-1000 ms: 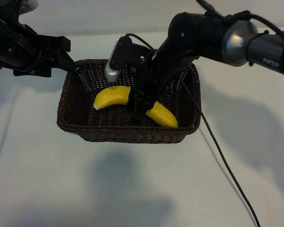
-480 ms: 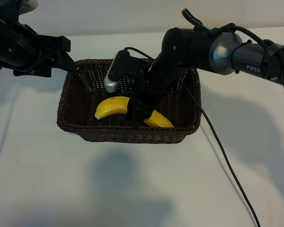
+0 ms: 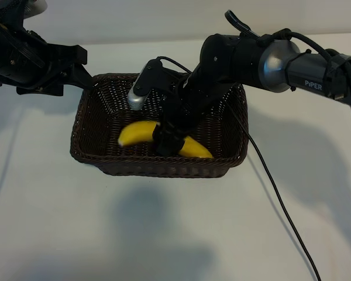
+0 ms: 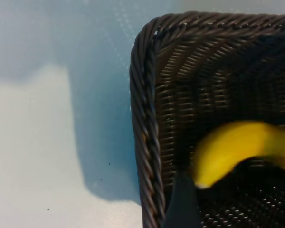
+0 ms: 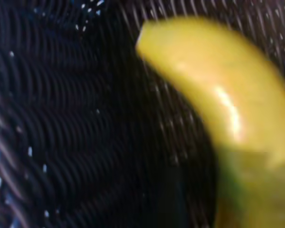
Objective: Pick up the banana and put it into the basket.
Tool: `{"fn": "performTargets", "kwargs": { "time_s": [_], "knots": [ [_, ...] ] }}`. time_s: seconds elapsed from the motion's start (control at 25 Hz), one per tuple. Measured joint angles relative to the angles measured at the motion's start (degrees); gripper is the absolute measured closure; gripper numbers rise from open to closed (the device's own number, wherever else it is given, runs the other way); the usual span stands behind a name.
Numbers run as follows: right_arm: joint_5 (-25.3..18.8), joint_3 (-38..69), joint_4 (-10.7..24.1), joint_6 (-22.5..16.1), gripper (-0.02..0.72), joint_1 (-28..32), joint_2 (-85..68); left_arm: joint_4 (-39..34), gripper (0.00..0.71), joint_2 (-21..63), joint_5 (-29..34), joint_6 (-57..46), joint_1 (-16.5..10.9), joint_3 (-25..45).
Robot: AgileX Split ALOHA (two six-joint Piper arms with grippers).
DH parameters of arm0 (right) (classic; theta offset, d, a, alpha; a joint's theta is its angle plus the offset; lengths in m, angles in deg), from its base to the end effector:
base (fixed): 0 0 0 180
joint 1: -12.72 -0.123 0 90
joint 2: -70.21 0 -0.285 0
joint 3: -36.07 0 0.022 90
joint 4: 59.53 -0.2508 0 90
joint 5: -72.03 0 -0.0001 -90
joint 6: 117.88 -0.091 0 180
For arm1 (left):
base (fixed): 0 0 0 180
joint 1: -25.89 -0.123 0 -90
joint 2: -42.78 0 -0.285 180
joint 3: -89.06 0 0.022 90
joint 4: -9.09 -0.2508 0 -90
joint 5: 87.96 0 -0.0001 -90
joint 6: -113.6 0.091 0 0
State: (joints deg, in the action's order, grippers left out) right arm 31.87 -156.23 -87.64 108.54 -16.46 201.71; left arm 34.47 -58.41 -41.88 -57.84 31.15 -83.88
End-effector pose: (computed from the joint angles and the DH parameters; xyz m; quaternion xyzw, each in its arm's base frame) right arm 0.3828 0.2455 0.1542 -0.4628 0.8488 0.1592 0.1999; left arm 0.3377 -0.0593 0.2689 0.0018 0.9579 -0.1818 0.2220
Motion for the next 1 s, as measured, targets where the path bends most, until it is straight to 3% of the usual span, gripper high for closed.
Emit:
{"fn": "performTargets", "kwargs": {
  "time_s": [0.24,0.56,1.0],
  "knots": [
    [-0.43,-0.45,1.15,-4.6,0.001,0.0,-2.59,0.0,0.119,0.0,0.0,0.18,0.0,0.0],
    [-6.48,-6.11,13.15,-22.41,0.009,0.0,-3.78,0.0,0.119,0.0,0.03,0.32,0.0,0.0],
    [-16.36,-14.59,21.29,-35.79,0.03,0.06,-4.0,0.0,0.119,0.0,0.03,0.34,0.0,0.0]
  ]
}}
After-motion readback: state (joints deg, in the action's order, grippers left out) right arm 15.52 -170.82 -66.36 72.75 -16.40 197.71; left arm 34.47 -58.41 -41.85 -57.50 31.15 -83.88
